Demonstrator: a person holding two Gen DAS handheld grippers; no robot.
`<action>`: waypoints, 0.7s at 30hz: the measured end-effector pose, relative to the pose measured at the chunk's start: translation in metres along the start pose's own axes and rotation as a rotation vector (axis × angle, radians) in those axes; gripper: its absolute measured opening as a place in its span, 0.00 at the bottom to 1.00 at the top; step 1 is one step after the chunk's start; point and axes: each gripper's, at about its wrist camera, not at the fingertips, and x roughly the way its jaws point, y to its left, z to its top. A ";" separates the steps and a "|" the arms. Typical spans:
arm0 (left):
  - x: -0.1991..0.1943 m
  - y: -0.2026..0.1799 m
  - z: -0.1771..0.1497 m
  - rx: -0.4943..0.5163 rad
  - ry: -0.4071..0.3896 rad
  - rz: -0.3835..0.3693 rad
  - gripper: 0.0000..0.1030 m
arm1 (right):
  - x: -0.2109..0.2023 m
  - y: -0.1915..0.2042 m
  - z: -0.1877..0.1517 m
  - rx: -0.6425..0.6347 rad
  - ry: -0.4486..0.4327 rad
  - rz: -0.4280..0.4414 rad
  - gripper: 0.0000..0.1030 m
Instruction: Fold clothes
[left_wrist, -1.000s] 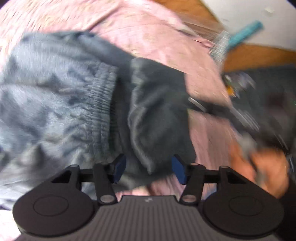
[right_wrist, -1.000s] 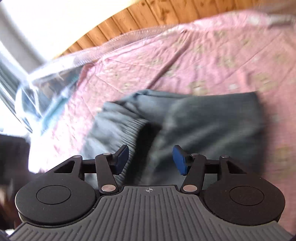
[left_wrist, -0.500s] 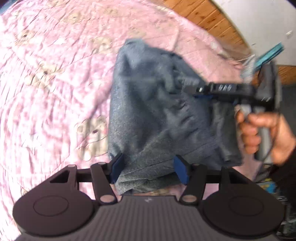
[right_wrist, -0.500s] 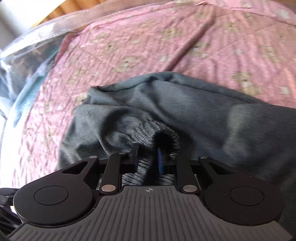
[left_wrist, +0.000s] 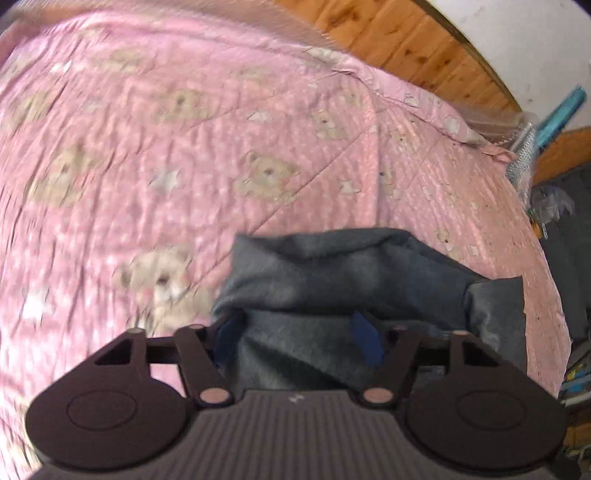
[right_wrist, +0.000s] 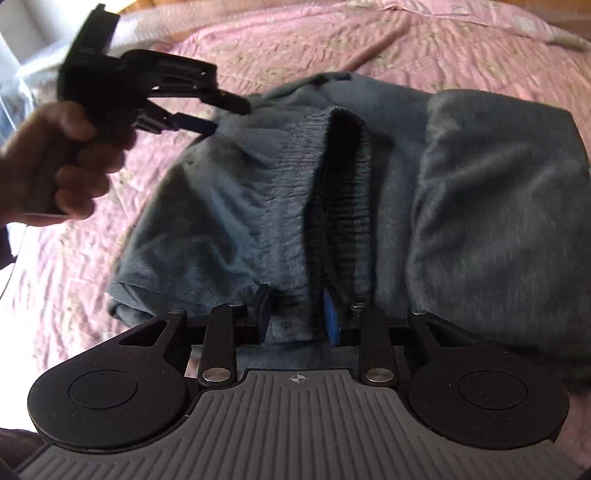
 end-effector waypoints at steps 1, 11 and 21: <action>-0.005 -0.005 0.001 0.011 0.006 0.014 0.66 | -0.013 -0.008 0.001 0.034 -0.028 0.011 0.38; -0.021 -0.150 -0.004 0.215 0.032 -0.112 0.85 | -0.065 -0.174 -0.012 0.352 -0.134 -0.233 0.64; 0.080 -0.338 -0.012 0.455 0.241 -0.077 0.86 | -0.105 -0.091 -0.002 -0.135 -0.293 -0.196 0.10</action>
